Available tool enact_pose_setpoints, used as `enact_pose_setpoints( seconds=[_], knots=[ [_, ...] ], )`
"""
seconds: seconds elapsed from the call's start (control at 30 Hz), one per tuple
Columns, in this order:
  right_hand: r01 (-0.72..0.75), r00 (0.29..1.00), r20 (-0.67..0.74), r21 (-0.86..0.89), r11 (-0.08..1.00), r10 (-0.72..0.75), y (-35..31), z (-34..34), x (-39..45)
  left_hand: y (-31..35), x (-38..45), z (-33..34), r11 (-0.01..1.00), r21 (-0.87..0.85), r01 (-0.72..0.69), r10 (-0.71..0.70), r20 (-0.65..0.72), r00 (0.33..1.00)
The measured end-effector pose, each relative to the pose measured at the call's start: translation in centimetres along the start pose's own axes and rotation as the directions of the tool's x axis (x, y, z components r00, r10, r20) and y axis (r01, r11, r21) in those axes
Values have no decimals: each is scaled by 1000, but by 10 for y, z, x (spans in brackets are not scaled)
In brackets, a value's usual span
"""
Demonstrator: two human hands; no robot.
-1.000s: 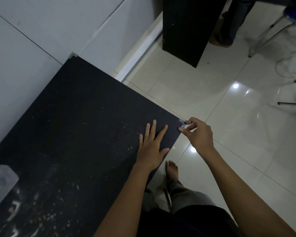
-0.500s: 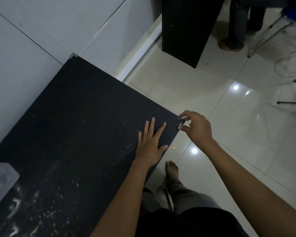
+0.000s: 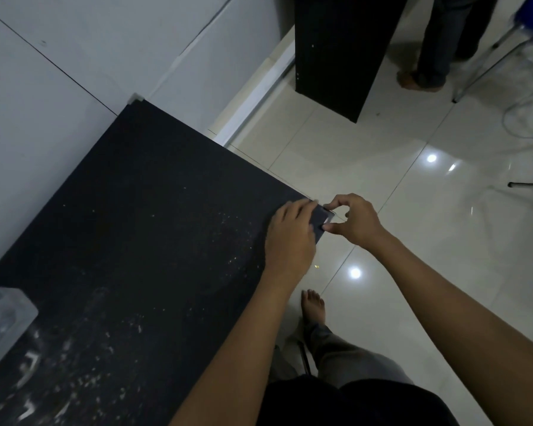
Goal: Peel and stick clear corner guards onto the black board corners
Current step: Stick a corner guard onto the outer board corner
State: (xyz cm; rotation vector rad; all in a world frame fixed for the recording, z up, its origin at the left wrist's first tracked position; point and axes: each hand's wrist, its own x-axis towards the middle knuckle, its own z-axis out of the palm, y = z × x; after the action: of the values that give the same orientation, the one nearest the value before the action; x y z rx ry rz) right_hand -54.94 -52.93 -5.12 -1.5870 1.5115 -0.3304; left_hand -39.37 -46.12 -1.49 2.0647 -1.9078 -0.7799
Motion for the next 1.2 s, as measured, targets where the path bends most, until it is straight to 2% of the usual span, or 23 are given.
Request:
enact_pose_setpoints(
  seconds=[0.07,0.2,0.27,0.43,0.57,0.67,0.83,1.0,1.1,1.2],
  knots=[
    [47,999,-25,14,999,-46,4,5,0,11,16,6,992,65,-109,107,39,994],
    [-6,988,-154,28,1000,11,14,17,-5,20,46,12,967,201,-158,136,119,983],
    [12,981,-194,-30,999,-18,20,19,-8,18,57,11,943,268,-196,164,140,977],
    [-58,998,-11,-148,987,57,14,23,-19,20,78,5,930,289,-229,162,239,957],
    [-77,994,55,-251,965,94,8,27,-27,23,86,4,957,241,-163,100,253,962],
    [-89,989,89,-261,961,116,9,32,-31,23,90,3,964,224,-142,77,276,958],
    [-141,985,78,-117,983,151,9,41,-32,15,90,6,970,198,-141,84,271,959],
    [-141,989,34,6,990,141,10,52,-36,-1,82,7,983,78,-165,151,163,975],
    [-146,989,40,73,987,143,8,50,-36,-6,81,8,996,-13,-89,90,121,989],
    [-184,983,38,212,960,180,5,51,-39,-10,77,12,996,-78,-44,50,69,996]
  ],
)
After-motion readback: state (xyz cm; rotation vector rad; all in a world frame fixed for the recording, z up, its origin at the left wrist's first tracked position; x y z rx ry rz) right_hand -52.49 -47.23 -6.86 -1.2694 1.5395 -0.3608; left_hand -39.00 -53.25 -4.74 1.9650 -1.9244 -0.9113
